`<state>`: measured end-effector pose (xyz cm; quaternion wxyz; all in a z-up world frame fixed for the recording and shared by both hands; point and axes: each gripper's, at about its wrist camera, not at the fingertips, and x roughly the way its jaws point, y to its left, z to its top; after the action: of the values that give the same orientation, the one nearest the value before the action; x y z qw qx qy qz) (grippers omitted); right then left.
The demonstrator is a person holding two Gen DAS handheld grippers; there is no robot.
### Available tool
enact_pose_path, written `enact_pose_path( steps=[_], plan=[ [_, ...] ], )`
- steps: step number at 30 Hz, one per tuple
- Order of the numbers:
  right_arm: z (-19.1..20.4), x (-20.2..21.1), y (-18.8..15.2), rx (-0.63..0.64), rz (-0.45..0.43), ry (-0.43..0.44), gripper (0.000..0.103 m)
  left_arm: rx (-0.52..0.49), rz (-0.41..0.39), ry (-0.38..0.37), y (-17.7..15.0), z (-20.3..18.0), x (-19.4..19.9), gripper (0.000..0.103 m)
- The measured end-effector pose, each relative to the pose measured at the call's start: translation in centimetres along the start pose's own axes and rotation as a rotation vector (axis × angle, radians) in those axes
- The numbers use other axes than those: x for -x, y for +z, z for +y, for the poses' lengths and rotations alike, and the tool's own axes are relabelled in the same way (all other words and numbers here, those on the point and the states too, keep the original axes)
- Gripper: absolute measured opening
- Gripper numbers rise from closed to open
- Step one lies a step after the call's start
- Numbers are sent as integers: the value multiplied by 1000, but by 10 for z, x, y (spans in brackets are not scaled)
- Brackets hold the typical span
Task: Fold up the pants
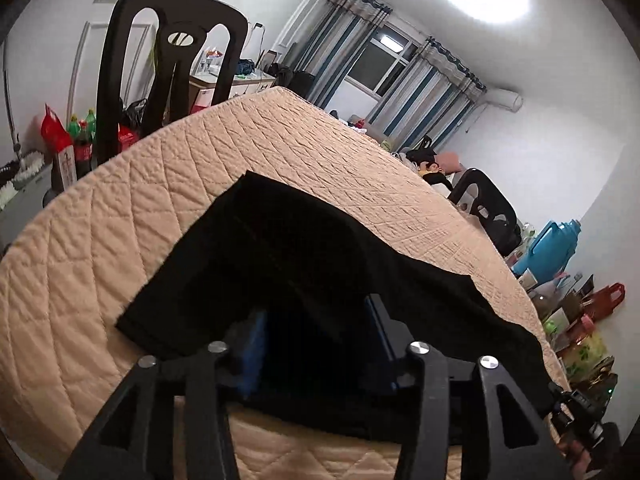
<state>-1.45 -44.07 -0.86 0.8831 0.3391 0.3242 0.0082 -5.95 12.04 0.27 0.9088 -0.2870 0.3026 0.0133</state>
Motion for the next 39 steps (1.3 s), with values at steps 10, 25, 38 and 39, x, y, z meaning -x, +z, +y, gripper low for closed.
enact_pose_path(
  steps=[10, 25, 38, 39],
  plan=[
    [4, 0, 3, 24, -17, -44, 19, -4, -18, 111, 14, 13, -12, 7],
    [-8, 19, -3, 17, 26, -44, 12, -33, -2, 168, 19, 32, 14, 5],
    [6, 42, 5, 94, -68, -170, 25, 6, -5, 296, 47, 51, 28, 38],
    [7, 44, 7, 104, -85, -184, 26, -15, -8, 275, 52, 48, 24, 44]
  ],
)
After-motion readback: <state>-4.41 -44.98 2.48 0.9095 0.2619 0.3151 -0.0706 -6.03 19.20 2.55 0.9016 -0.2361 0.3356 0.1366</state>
